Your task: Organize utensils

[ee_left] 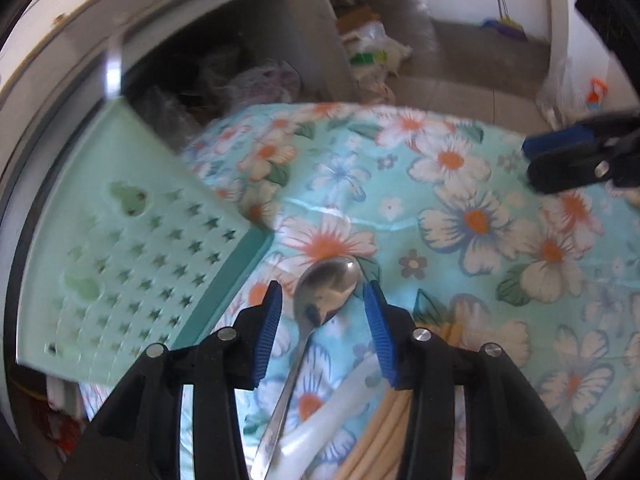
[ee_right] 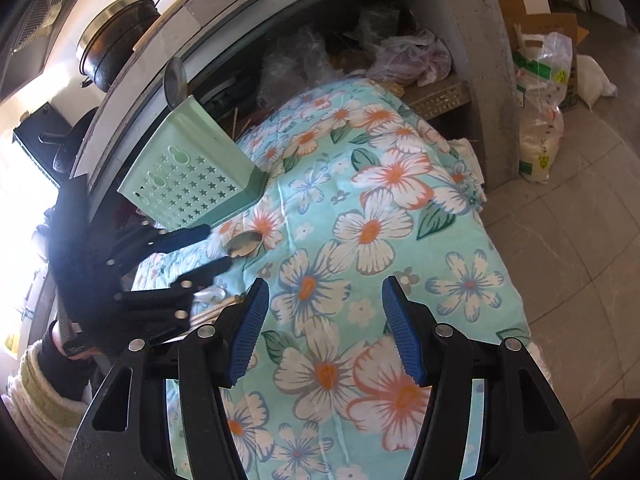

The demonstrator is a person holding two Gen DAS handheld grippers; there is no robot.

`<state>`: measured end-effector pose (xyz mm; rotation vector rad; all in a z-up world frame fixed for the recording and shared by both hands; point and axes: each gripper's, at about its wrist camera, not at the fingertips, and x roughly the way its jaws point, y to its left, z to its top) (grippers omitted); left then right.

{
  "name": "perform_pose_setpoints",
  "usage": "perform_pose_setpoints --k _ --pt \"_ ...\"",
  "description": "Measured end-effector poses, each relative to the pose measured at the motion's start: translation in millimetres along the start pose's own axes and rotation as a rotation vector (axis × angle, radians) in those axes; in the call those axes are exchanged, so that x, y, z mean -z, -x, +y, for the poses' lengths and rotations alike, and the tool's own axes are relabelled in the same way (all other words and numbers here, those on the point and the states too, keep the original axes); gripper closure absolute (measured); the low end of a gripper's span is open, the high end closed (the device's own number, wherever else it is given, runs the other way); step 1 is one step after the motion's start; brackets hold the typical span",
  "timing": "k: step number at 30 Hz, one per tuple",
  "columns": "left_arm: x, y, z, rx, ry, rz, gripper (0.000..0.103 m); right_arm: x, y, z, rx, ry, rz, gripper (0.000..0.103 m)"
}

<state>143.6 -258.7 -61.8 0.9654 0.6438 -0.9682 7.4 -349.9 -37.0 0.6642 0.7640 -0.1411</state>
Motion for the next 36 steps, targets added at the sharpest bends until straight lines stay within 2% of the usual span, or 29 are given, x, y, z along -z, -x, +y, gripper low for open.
perform_pose_setpoints --k 2,7,15,21,36 --pt "-4.9 -13.2 -4.3 -0.001 -0.037 0.038 0.061 -0.8 0.8 -3.1 -0.004 -0.004 -0.002 0.046" --pt "-13.2 -22.8 -2.5 0.017 -0.061 0.058 0.062 -1.1 0.8 -10.9 -0.012 -0.024 -0.003 0.046" --pt "-16.5 -19.7 11.3 0.056 -0.062 0.067 0.081 0.1 0.6 -13.5 -0.038 -0.034 -0.005 0.046" --pt "-19.1 -14.2 20.0 0.054 -0.057 0.059 0.09 0.0 0.7 -12.6 -0.048 -0.03 -0.007 0.046" --pt "-14.0 -16.0 29.0 -0.035 -0.111 0.072 0.098 1.0 -3.1 -11.1 -0.037 -0.027 0.007 0.046"
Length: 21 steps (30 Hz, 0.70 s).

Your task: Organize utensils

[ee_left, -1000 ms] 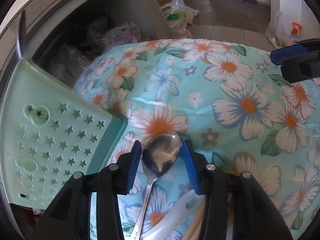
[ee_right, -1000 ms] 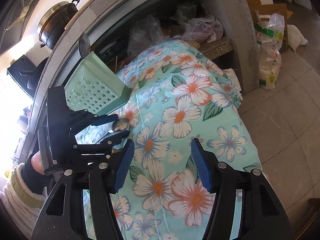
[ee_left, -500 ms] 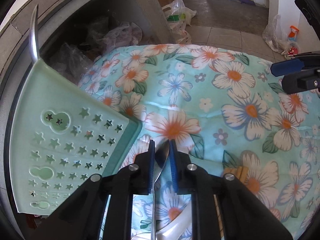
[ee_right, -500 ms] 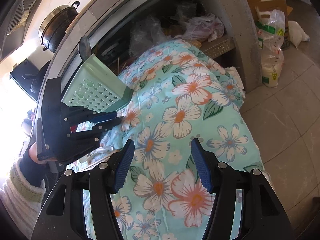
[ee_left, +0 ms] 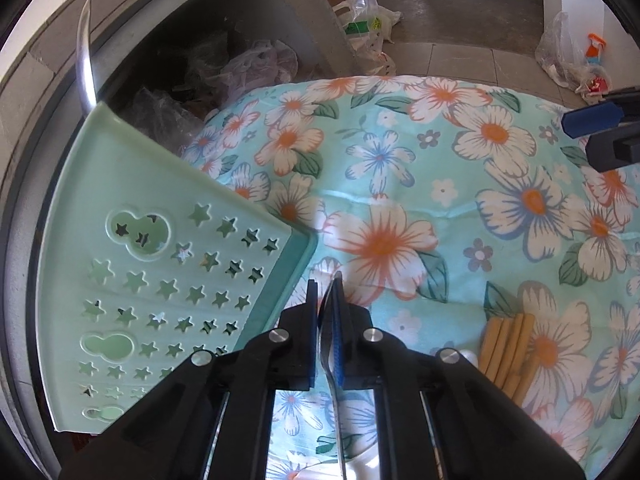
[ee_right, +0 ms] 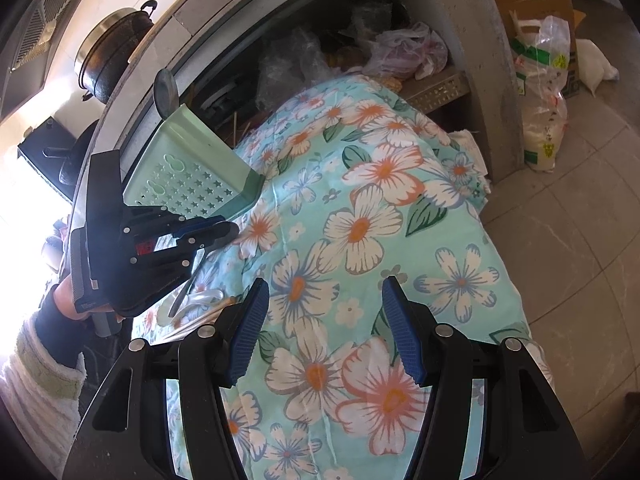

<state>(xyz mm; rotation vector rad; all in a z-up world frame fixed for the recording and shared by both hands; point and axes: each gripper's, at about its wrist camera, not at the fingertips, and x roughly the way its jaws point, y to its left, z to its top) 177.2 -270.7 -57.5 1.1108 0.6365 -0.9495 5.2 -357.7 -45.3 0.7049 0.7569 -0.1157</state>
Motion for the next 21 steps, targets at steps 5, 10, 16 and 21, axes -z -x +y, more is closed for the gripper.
perform_pose_setpoints --k 5,10,16,21 --pt "4.6 15.4 -4.9 -0.102 -0.04 -0.037 0.1 1.1 1.9 3.4 0.018 0.013 -0.009 0.046" --pt "20.2 50.5 5.9 -0.185 0.016 -0.085 0.101 1.8 8.2 8.8 0.03 0.029 -0.028 0.046" --pt "62.8 108.5 28.0 -0.301 0.232 -0.157 0.101 1.4 16.7 19.2 0.03 0.062 -0.054 0.046" --pt "115.8 151.7 56.2 -0.355 0.562 -0.232 0.101 2.4 20.0 36.5 0.006 0.106 -0.063 0.046"
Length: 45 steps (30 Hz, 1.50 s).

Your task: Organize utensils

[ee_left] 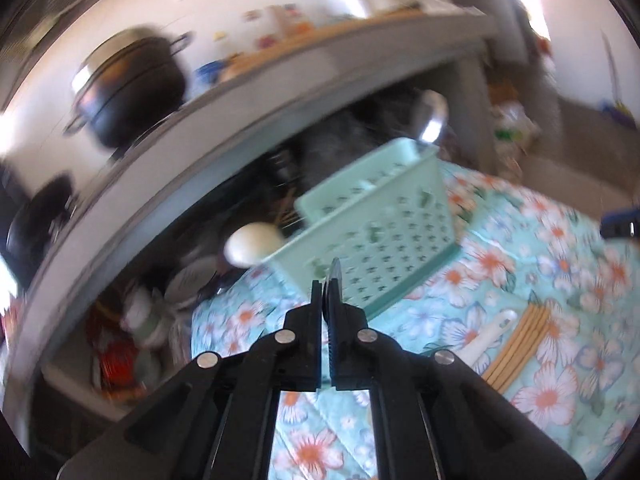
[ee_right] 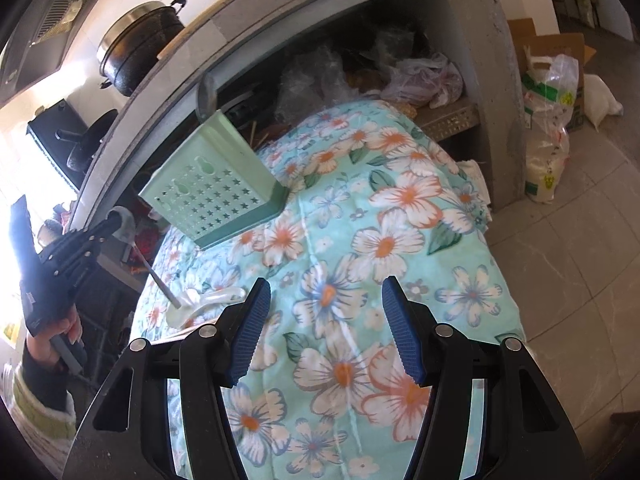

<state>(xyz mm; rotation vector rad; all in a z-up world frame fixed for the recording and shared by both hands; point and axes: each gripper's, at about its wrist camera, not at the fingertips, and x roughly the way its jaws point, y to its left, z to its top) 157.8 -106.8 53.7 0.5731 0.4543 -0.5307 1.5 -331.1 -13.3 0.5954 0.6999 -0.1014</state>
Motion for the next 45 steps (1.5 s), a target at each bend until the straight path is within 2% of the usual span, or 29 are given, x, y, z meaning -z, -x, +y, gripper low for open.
perform_pose_setpoints --k 7,10,14,16,18,22,28,37,41,43,45 --pt "48.8 29.8 69.4 -0.073 0.46 -0.025 0.101 -3.0 -5.9 47.2 -0.084 0.119 0.02 0.048" --pt "70.2 38.3 84.3 -0.113 0.571 -0.034 0.101 -1.3 -22.4 73.8 -0.16 0.167 0.076 0.05" --pt "90.1 47.1 96.5 -0.149 0.665 -0.061 0.101 6.9 -59.8 116.4 -0.258 0.238 0.209 0.054" --pt "98.6 50.5 101.4 -0.164 0.704 -0.07 0.101 12.7 -78.7 137.8 -0.279 0.28 0.267 0.054" --pt "106.8 51.8 106.6 -0.167 0.739 -0.07 0.101 18.6 -98.8 161.8 -0.277 0.353 0.313 0.054" --pt "120.8 55.5 114.6 -0.164 0.778 -0.071 0.101 30.8 -139.4 194.8 -0.219 0.476 0.403 0.054" --pt "133.8 55.4 123.2 -0.158 0.812 -0.079 0.101 44.8 -170.2 212.1 -0.107 0.605 0.458 0.049" --pt "143.6 51.8 127.3 -0.143 0.84 -0.074 0.101 61.8 -197.5 237.4 0.047 0.795 0.429 0.048" --pt "145.2 52.5 129.0 -0.143 0.844 -0.075 0.101 69.2 -200.3 243.1 0.089 0.882 0.413 0.048" --pt "145.1 52.8 129.4 -0.145 0.844 -0.076 0.101 67.8 -200.3 242.4 0.087 0.886 0.414 0.052" --pt "146.1 53.8 130.2 -0.149 0.846 -0.079 0.101 66.0 -201.4 242.9 0.086 0.881 0.414 0.063"
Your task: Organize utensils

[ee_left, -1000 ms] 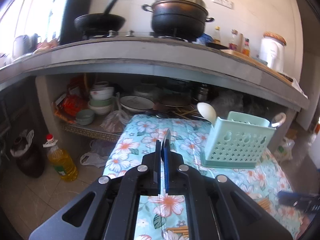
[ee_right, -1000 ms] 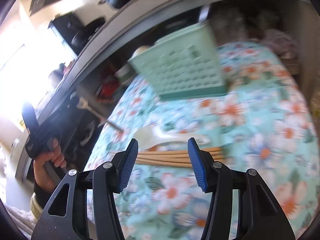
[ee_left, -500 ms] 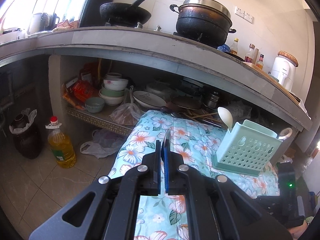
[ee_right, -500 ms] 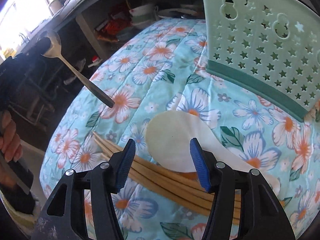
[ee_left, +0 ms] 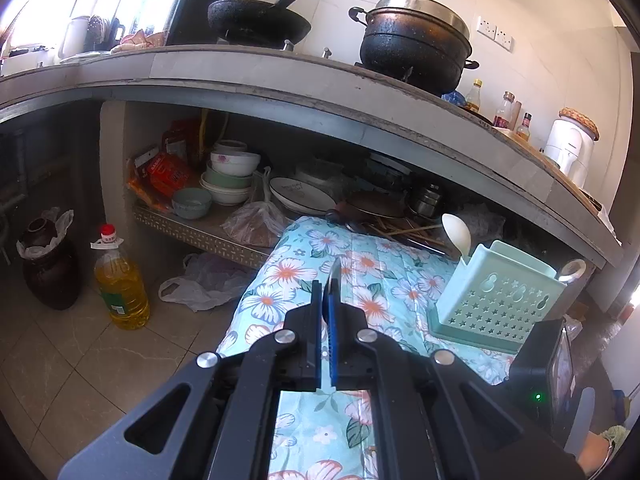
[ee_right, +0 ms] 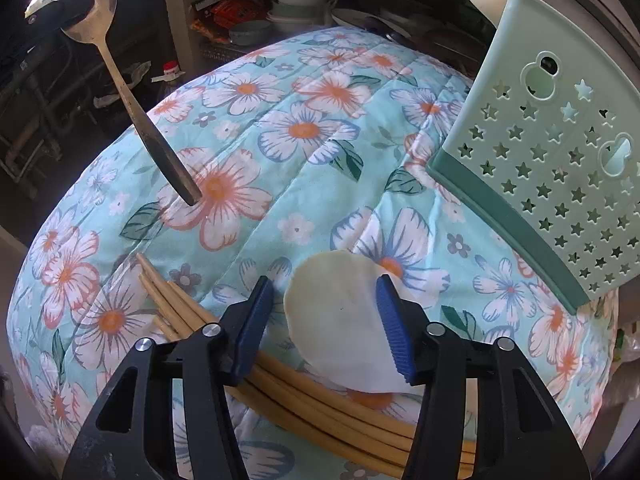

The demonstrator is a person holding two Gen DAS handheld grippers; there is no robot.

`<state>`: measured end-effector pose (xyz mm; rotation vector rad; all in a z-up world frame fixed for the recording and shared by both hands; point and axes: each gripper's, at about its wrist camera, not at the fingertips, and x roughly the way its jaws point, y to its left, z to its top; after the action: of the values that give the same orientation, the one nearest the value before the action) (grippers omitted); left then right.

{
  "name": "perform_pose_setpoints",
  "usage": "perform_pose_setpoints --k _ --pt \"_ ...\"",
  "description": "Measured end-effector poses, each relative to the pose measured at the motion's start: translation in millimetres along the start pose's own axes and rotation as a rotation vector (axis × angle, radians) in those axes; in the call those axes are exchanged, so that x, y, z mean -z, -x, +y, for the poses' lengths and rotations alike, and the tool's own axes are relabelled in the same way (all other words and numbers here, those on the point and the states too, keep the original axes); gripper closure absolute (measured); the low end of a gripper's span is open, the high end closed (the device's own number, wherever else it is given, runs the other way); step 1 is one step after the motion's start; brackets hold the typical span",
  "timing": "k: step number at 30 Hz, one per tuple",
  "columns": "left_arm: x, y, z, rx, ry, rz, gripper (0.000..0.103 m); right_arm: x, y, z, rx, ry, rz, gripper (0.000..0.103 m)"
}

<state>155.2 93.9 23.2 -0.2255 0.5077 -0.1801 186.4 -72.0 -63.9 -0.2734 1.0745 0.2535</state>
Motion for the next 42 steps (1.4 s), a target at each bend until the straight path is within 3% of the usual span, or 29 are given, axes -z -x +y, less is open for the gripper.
perform_pose_setpoints --k 6,9,17,27,34,38,42 --pt "0.6 1.3 0.7 -0.004 0.003 -0.003 0.101 -5.6 10.2 -2.7 0.016 0.008 -0.038 0.088" --pt "0.3 1.3 0.7 -0.003 0.001 -0.005 0.101 -8.9 24.4 -4.6 0.037 0.011 -0.086 0.096" --pt "-3.5 7.0 -4.4 0.005 -0.002 -0.026 0.101 -8.2 92.5 -40.0 0.084 -0.08 -0.271 0.102" --pt "-21.2 19.6 -26.0 0.065 -0.012 -0.076 0.101 22.3 191.0 -115.4 0.051 -0.357 -0.543 0.102" --pt "-68.3 28.4 -62.3 0.167 -0.039 -0.172 0.101 49.8 240.8 -141.7 0.012 -0.446 -0.699 0.102" --pt "-96.8 24.3 -97.2 0.187 -0.1 -0.246 0.101 61.5 254.1 -147.2 -0.016 -0.466 -0.752 0.102" --pt "-115.6 0.7 -129.8 0.202 -0.148 -0.25 0.101 70.1 259.3 -154.0 -0.043 -0.478 -0.781 0.102"
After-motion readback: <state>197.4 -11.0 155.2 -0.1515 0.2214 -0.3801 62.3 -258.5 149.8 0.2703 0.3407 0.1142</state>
